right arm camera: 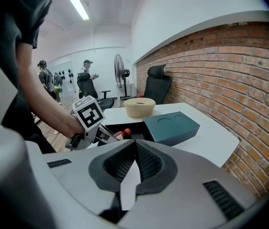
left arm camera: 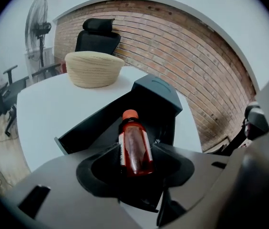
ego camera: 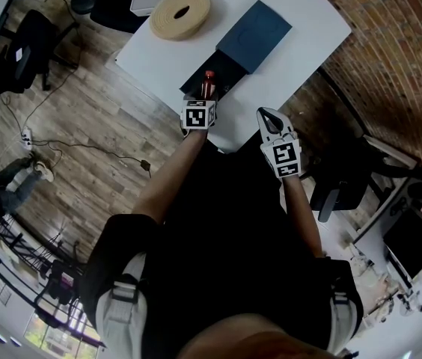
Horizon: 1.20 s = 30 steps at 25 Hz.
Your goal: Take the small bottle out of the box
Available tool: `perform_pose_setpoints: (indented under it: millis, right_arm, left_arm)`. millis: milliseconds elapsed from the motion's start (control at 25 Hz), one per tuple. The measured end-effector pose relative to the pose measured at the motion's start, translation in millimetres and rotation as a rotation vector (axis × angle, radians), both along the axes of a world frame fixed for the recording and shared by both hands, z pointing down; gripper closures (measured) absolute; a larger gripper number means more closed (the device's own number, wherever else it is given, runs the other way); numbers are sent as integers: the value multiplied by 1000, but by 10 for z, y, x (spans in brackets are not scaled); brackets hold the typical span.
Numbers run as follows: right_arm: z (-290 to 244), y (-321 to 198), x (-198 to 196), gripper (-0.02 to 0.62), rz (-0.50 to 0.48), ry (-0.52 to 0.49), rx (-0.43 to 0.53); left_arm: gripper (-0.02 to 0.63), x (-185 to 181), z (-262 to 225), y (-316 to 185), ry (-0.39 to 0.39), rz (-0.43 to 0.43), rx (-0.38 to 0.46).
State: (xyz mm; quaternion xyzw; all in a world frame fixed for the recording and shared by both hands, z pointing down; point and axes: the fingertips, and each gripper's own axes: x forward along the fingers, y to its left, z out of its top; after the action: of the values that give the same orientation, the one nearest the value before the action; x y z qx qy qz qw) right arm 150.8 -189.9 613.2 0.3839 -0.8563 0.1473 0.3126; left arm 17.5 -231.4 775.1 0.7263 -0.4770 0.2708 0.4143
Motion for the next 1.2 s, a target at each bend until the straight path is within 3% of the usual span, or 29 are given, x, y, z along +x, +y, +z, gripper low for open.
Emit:
perform_pose_setpoints:
  millis: [240, 760, 1200]
  right_arm:
    - [-65, -33, -25, 597, -5, 0, 13]
    - [-129, 63, -152, 597, -8, 0, 33]
    - [-251, 140, -307, 597, -8, -9, 72]
  left_arm:
    - [391, 26, -27, 0, 87, -18, -12]
    - [393, -61, -182, 22, 104, -4, 37]
    - [393, -218, -580, -41, 22, 83, 188]
